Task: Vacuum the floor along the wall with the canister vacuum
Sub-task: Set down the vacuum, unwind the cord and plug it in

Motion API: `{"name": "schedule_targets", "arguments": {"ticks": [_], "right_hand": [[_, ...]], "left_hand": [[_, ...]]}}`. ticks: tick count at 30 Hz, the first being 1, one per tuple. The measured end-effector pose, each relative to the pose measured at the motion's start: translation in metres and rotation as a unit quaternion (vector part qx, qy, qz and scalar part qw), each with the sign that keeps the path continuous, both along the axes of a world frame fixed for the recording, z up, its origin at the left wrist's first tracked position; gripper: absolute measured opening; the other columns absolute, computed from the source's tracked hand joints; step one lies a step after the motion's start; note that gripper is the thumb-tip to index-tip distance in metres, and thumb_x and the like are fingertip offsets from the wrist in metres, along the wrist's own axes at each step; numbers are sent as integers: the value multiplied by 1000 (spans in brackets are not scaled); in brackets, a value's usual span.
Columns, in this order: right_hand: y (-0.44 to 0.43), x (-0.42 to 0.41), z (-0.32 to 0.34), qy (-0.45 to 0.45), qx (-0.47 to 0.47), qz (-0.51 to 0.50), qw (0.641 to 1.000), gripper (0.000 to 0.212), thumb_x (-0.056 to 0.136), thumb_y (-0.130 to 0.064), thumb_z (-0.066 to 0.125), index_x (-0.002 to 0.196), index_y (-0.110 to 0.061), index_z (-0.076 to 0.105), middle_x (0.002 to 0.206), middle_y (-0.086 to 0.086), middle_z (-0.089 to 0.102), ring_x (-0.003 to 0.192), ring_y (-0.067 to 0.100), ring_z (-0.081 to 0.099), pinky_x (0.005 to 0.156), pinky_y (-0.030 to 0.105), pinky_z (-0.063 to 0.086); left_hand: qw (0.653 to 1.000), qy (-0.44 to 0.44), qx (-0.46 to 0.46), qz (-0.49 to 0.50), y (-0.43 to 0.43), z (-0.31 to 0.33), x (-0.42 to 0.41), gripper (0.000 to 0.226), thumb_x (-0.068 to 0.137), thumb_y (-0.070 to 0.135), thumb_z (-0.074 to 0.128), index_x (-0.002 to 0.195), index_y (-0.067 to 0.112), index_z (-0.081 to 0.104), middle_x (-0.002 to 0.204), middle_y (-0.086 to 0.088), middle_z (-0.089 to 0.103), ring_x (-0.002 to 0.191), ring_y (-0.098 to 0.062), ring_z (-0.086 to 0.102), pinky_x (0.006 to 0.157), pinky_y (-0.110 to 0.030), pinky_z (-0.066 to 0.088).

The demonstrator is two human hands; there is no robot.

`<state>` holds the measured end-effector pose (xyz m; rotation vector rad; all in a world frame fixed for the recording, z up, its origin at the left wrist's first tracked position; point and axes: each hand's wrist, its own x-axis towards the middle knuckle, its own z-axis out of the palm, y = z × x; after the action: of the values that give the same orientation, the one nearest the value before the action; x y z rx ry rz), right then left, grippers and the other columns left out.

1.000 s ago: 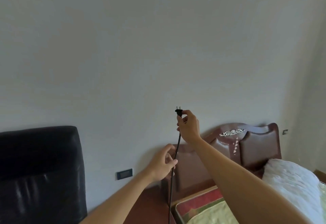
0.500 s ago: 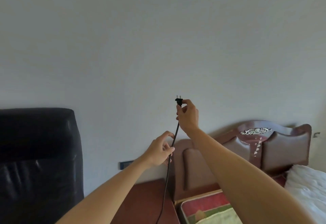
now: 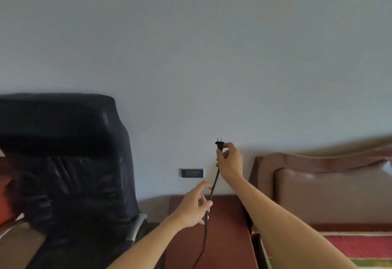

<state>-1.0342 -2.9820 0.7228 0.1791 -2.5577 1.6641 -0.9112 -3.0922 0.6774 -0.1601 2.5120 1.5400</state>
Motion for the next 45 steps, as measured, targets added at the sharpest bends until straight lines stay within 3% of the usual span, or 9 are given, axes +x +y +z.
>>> {"name": "schedule_targets", "arguments": {"ticks": [4,8,12,20,26,34,41,45], "right_hand": [[-23,-29,-78,-57,2,39,998,16,96,-13,56,112,-11,59,66,3,61,63,27,67,63,42,57],[-28,-54,-152,-85,21,62,994,10,94,-12,58,104,-13,59,58,2,62,57,25,65,61,44,55],[-34,-71,-213,-112,46,70,990,10,94,-13,58,104,-12,60,52,-3,60,55,19,65,59,33,51],[-59,-100,-305,-125,57,94,986,7,94,-19,56,101,-20,56,66,0,63,63,27,67,69,46,55],[-80,-114,-336,-125,54,96,986,12,95,-18,55,105,-14,57,68,3,63,67,28,67,70,44,55],[-99,-124,-347,-108,32,74,991,12,93,-18,54,105,-14,56,65,4,66,64,26,65,68,46,55],[-111,-127,-350,-108,31,69,991,12,95,-15,54,105,-10,56,69,8,68,65,27,64,67,45,55],[-115,-124,-353,-99,21,58,993,11,96,-15,53,105,-11,56,67,7,67,63,27,64,66,46,54]], "left_hand": [[997,-62,8,37,-11,-63,-17,36,100,15,55,128,34,46,81,-3,58,75,-16,68,65,-43,63],[993,-96,30,60,-8,-127,-33,33,99,14,55,123,36,48,76,-2,56,62,-4,61,64,-44,63],[987,-115,58,93,1,-179,-44,35,99,12,55,123,37,48,73,0,55,59,0,60,65,-40,63],[983,-118,47,130,-13,-259,-67,38,98,12,58,124,38,49,75,-1,58,67,-7,65,64,-41,63],[980,-121,50,150,-26,-294,-84,40,98,12,59,130,34,49,73,0,59,65,-4,65,62,-37,63],[978,-104,69,166,-39,-312,-96,40,97,10,60,125,37,50,76,-7,62,74,-21,71,62,-42,63],[977,-104,80,169,-49,-317,-100,39,97,9,59,120,39,50,73,-4,61,71,-21,71,62,-43,63],[978,-104,76,165,-55,-319,-100,39,97,9,60,126,34,50,75,-5,61,72,-22,71,63,-42,63]]}}
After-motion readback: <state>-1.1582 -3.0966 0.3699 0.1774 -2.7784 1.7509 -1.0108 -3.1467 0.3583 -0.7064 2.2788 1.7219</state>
